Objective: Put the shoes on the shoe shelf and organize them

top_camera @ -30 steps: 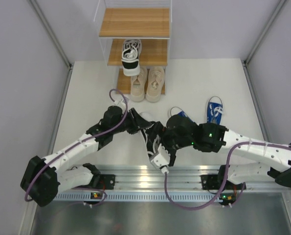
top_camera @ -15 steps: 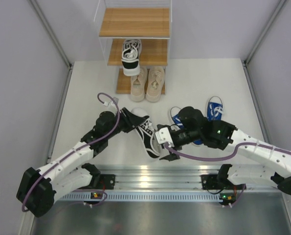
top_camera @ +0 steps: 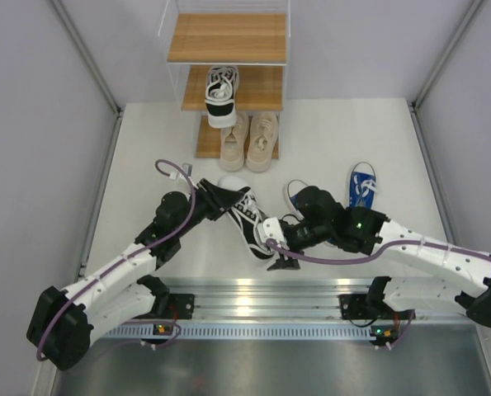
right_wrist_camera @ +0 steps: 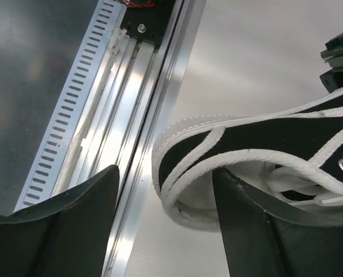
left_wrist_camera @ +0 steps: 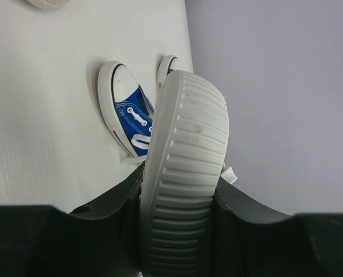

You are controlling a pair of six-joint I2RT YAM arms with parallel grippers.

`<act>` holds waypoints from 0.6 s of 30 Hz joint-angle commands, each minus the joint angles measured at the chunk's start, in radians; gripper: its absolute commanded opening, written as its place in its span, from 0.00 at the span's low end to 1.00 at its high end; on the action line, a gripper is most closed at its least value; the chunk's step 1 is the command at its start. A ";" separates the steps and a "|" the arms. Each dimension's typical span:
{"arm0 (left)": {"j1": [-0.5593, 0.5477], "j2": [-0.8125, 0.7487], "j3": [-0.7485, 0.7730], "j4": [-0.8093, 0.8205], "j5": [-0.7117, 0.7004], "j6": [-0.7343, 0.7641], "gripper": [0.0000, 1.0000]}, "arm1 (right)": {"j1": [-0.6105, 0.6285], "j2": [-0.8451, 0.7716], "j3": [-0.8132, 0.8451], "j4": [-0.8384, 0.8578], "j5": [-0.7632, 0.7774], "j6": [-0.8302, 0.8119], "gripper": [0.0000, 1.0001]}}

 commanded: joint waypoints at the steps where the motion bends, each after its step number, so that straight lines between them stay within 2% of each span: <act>1: 0.006 -0.025 0.012 0.190 -0.001 -0.066 0.00 | 0.013 0.022 -0.011 0.069 0.009 -0.031 0.65; 3: 0.006 -0.026 0.009 0.197 -0.011 -0.075 0.00 | 0.023 0.033 0.004 0.057 0.015 -0.085 0.55; 4: 0.004 -0.030 0.011 0.194 -0.014 -0.074 0.00 | 0.026 0.036 0.015 0.041 0.015 -0.102 0.38; 7: 0.009 -0.051 0.004 0.171 -0.035 -0.066 0.00 | 0.023 0.036 0.066 -0.014 0.047 -0.176 0.00; 8: 0.009 -0.062 0.003 0.155 -0.044 -0.060 0.00 | 0.020 0.034 0.082 -0.043 0.045 -0.208 0.00; 10: 0.027 -0.112 0.012 0.104 -0.064 -0.046 0.39 | 0.007 0.037 0.145 -0.110 0.047 -0.297 0.00; 11: 0.038 -0.134 0.041 0.013 -0.072 -0.005 0.53 | -0.016 0.040 0.171 -0.187 0.035 -0.358 0.00; 12: 0.062 -0.158 0.064 -0.041 -0.102 0.026 0.71 | -0.032 0.053 0.229 -0.231 0.029 -0.386 0.00; 14: 0.081 -0.229 0.125 -0.252 -0.167 0.152 0.82 | -0.065 0.066 0.280 -0.285 0.030 -0.433 0.00; 16: 0.101 -0.284 0.214 -0.390 -0.263 0.234 0.93 | -0.085 0.091 0.342 -0.312 0.051 -0.466 0.00; 18: 0.107 -0.313 0.289 -0.542 -0.331 0.334 0.96 | -0.096 0.126 0.400 -0.312 0.071 -0.481 0.00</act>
